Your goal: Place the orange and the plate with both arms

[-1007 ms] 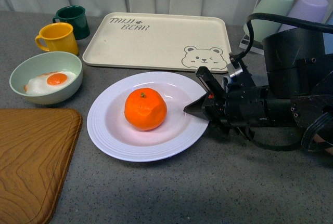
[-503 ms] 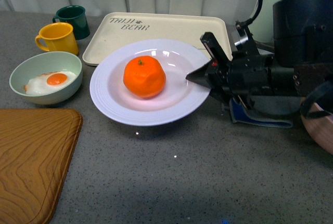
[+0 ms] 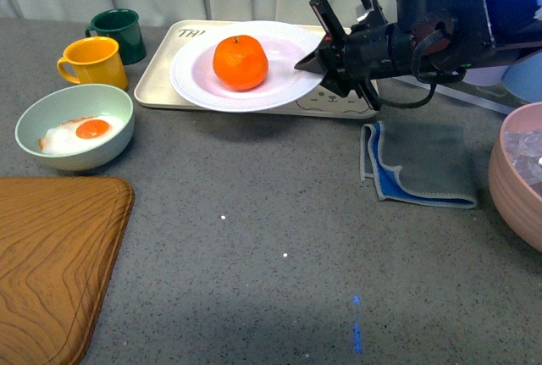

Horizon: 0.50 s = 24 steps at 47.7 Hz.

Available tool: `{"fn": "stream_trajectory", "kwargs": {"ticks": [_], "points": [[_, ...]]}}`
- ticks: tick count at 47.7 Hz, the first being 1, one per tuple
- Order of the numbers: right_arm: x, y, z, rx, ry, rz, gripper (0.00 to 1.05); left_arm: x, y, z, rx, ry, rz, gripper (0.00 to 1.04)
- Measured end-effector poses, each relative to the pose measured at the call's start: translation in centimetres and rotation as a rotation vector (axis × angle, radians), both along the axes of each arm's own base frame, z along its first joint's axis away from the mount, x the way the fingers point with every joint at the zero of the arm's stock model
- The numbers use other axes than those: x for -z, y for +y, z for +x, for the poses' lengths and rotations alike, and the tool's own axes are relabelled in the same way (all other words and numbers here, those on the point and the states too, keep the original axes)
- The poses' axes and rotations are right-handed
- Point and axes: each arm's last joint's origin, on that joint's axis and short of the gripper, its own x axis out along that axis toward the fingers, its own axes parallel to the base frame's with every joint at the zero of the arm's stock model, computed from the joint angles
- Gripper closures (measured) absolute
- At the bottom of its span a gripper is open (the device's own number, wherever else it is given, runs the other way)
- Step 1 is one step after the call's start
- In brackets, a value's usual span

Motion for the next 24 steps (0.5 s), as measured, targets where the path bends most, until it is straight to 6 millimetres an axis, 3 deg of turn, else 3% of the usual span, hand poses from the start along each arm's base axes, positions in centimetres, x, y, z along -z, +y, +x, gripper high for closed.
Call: {"fn": "stream_trajectory", "kwargs": {"ticks": [7, 15, 24], "points": [[0.8, 0.3, 2.2, 0.015, 0.011, -0.019, 1.01, 0.0, 0.0, 0.0, 0.0, 0.0, 0.0, 0.07], [1.6, 0.2, 3.1, 0.02, 0.024, -0.059, 1.01, 0.0, 0.0, 0.0, 0.0, 0.0, 0.0, 0.07], [1.1, -0.2, 3.3, 0.036, -0.047, -0.091, 0.64, 0.0, 0.0, 0.0, 0.0, 0.0, 0.0, 0.07]]}}
